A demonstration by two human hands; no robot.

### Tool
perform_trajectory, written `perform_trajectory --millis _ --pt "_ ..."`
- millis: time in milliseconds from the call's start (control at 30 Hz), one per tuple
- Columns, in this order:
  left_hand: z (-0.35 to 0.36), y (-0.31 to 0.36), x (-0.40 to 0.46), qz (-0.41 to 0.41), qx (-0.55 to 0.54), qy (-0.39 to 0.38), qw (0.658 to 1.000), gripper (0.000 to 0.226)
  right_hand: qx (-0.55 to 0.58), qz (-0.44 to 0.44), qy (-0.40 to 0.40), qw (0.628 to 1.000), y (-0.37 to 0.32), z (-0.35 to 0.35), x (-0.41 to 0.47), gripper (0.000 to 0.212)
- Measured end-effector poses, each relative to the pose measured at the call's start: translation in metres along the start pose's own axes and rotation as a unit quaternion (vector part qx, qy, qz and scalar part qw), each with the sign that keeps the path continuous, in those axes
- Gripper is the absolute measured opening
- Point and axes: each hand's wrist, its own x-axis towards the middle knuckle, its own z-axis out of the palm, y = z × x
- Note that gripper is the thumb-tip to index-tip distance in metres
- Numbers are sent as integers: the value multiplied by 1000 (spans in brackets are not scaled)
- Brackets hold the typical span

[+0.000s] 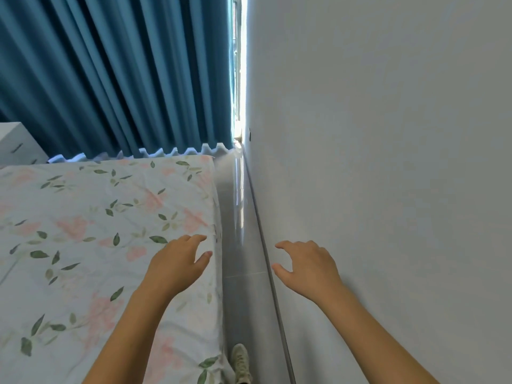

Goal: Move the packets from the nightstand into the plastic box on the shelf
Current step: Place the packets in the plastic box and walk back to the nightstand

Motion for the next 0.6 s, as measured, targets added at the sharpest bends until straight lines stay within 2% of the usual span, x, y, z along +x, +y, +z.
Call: perform_trajectory --millis 267,600 --pt "-48 -58 164 -42 7 -2 999 49 -20 -28 -26 999 -15 -39 207 50" --pt "-71 -52 352 -15 20 -6 1000 49 -8 -21 -54 998 4 -64 397 51"
